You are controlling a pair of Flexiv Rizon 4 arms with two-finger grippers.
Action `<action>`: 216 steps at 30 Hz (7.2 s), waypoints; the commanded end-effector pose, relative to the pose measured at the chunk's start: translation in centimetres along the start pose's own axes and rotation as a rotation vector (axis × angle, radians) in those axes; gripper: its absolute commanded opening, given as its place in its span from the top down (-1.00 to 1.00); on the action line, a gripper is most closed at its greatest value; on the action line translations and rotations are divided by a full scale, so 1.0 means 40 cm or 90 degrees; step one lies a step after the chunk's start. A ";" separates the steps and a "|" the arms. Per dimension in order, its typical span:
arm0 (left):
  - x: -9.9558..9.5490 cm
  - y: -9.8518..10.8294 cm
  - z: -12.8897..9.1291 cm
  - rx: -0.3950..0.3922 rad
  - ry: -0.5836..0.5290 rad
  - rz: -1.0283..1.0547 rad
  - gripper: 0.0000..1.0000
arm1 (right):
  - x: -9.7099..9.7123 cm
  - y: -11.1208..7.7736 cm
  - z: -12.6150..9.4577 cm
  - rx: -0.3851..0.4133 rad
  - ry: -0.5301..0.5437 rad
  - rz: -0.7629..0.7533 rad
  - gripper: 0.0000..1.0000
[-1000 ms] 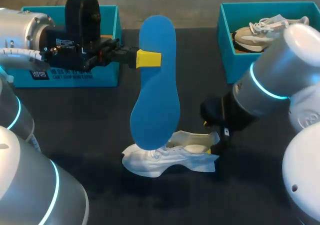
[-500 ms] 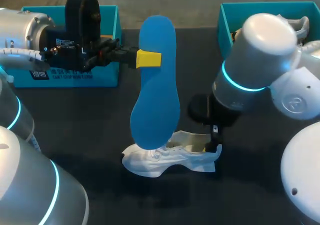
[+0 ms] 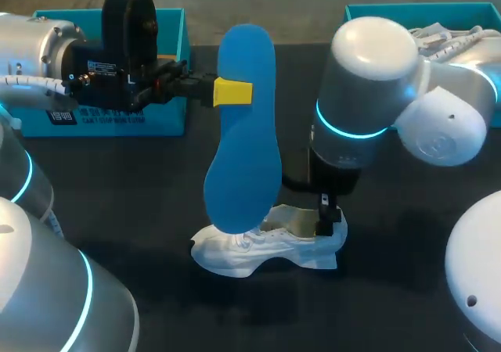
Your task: Take the shoe out of the shoebox, open the shoe tongue, remove and reinsert the insole, then place the shoe into the shoebox
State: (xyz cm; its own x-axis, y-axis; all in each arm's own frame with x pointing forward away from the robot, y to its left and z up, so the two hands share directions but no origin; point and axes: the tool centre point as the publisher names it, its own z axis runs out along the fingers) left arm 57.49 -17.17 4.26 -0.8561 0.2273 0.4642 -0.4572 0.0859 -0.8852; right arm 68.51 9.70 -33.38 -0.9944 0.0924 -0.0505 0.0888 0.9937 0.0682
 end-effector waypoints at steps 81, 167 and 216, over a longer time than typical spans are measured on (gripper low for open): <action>0.000 0.001 0.002 0.001 0.000 0.000 1.00 | -0.020 0.070 0.018 0.058 0.004 0.437 1.00; 0.000 0.001 0.002 0.001 0.000 0.000 1.00 | 0.096 0.046 0.129 0.033 0.058 0.950 1.00; 0.000 0.001 0.002 0.001 0.000 0.000 1.00 | 0.016 -0.042 -0.134 -0.279 0.374 0.857 -1.00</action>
State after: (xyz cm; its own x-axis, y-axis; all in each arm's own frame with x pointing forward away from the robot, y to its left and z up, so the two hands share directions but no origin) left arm 57.49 -17.17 4.26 -0.8561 0.2272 0.4642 -0.4573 0.0857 -0.8852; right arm 67.93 8.13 -27.88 -0.0879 0.8073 0.5836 0.9952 0.0971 0.0155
